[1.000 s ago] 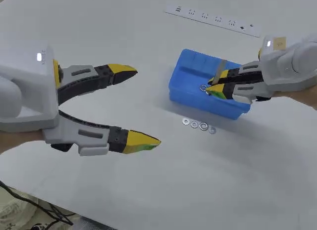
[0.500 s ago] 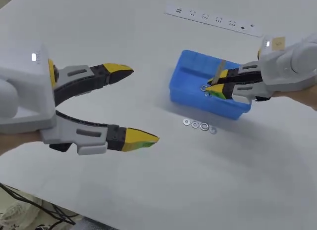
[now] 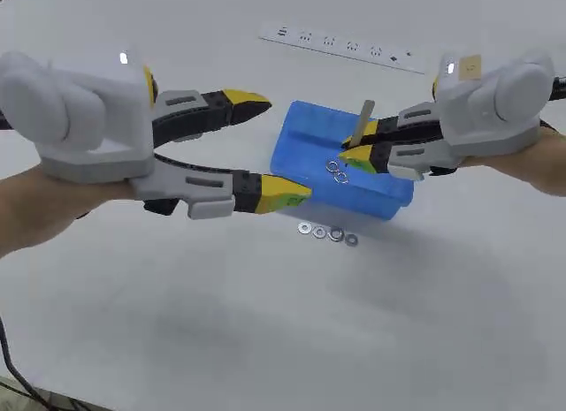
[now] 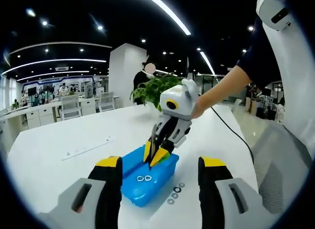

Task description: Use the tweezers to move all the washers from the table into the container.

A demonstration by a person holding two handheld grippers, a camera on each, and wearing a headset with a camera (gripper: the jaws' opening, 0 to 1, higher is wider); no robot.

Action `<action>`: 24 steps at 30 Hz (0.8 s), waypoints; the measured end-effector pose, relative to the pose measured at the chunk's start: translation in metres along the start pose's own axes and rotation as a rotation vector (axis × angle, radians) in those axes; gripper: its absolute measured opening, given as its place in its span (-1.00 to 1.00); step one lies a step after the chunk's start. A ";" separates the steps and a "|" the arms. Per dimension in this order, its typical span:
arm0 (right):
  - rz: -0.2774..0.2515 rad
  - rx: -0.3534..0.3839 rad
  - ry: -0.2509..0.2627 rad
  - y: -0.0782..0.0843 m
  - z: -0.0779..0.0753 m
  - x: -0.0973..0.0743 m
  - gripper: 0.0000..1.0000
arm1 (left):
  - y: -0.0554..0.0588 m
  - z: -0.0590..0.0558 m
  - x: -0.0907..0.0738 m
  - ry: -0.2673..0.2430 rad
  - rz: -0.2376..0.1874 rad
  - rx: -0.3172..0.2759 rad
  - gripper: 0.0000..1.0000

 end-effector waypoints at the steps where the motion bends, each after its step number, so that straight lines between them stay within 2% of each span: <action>1: -0.004 0.000 -0.003 0.000 0.000 0.000 -0.84 | -0.003 0.002 0.006 0.005 -0.003 0.003 0.29; 3: -0.002 0.001 -0.006 0.000 0.001 0.000 -0.84 | -0.010 0.006 0.019 0.037 -0.018 0.002 0.11; 6: -0.002 0.003 -0.002 0.000 0.002 -0.002 -0.83 | -0.016 0.012 0.037 0.070 -0.004 0.025 0.00; 8: -0.004 0.003 -0.001 -0.001 0.002 -0.003 -0.83 | -0.017 0.013 0.042 0.088 0.002 0.032 -0.04; 11: -0.005 -0.009 -0.004 -0.002 0.004 -0.005 -0.83 | -0.019 0.011 0.050 0.133 0.022 0.064 -0.22; 20: -0.006 -0.028 -0.013 -0.004 0.009 -0.005 -0.83 | -0.023 0.006 0.060 0.193 0.042 0.103 -0.48; 24: -0.011 -0.031 -0.019 -0.005 0.011 -0.004 -0.83 | -0.026 0.004 0.059 0.212 0.034 0.114 -0.64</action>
Point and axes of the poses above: the centre of the closed fingertips' face, and the gripper's own axes: x roughly forward along the fingers, z roughly to its left, y roughly out of its underside, the point moved 7 cm from there along -x, roughly backward along the fingers, and after that the axes turned 7 degrees about z, right-handed, at the moved point
